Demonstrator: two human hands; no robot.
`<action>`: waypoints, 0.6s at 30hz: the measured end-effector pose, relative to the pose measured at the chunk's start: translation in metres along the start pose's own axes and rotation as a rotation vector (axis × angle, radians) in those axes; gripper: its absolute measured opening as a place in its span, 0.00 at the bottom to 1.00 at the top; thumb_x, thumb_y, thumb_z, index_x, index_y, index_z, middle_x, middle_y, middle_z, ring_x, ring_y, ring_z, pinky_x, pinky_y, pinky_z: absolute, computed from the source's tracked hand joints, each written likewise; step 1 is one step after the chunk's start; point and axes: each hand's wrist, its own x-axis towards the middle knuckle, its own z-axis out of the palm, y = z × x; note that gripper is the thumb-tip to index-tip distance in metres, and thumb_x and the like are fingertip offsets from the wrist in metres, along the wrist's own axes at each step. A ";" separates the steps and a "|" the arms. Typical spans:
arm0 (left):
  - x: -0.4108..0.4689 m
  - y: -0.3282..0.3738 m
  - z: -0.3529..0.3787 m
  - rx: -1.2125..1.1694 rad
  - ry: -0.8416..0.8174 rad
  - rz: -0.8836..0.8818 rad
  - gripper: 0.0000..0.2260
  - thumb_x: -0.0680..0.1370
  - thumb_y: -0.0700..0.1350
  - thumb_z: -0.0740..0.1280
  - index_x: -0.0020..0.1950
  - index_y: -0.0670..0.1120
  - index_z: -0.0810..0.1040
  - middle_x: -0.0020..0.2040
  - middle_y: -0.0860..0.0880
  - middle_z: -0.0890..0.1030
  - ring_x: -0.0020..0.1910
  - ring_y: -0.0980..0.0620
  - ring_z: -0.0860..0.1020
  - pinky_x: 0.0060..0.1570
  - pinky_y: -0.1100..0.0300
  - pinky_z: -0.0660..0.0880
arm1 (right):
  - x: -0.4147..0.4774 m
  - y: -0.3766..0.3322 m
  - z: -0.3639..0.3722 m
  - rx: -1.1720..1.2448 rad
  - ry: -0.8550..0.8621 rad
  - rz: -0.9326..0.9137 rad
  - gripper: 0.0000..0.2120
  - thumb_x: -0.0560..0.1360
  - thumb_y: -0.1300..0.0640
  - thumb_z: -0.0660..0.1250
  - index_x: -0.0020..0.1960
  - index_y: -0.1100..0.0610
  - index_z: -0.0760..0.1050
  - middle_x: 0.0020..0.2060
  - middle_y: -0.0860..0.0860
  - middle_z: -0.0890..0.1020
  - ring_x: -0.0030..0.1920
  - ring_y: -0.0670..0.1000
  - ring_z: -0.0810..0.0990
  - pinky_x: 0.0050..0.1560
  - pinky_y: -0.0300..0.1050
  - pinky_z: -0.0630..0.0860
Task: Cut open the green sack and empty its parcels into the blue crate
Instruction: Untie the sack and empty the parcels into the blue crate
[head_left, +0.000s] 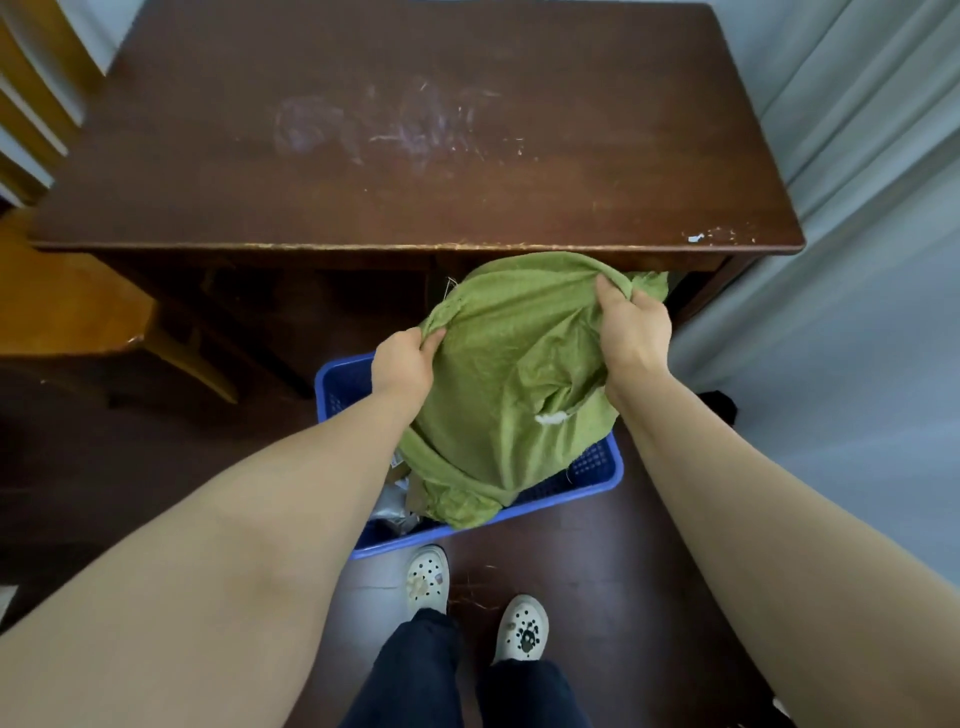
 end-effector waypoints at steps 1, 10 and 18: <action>-0.003 0.000 -0.002 -0.008 0.023 0.039 0.21 0.80 0.51 0.60 0.29 0.46 0.62 0.27 0.50 0.67 0.31 0.49 0.69 0.36 0.56 0.65 | 0.000 0.000 -0.001 0.022 0.021 0.010 0.11 0.77 0.52 0.62 0.37 0.51 0.75 0.37 0.48 0.80 0.42 0.50 0.80 0.47 0.46 0.78; -0.004 0.030 -0.017 -0.133 0.181 0.153 0.23 0.78 0.52 0.64 0.27 0.47 0.59 0.27 0.52 0.63 0.27 0.54 0.62 0.32 0.57 0.60 | -0.001 -0.029 -0.019 -0.125 0.133 -0.122 0.13 0.74 0.50 0.61 0.33 0.51 0.75 0.37 0.49 0.80 0.48 0.57 0.81 0.57 0.57 0.77; -0.011 0.050 -0.026 -0.184 0.238 0.195 0.22 0.79 0.51 0.62 0.27 0.48 0.61 0.29 0.51 0.65 0.35 0.48 0.67 0.37 0.55 0.65 | -0.020 -0.055 -0.020 0.063 0.198 -0.139 0.11 0.73 0.55 0.63 0.37 0.62 0.76 0.31 0.47 0.75 0.38 0.50 0.74 0.44 0.45 0.73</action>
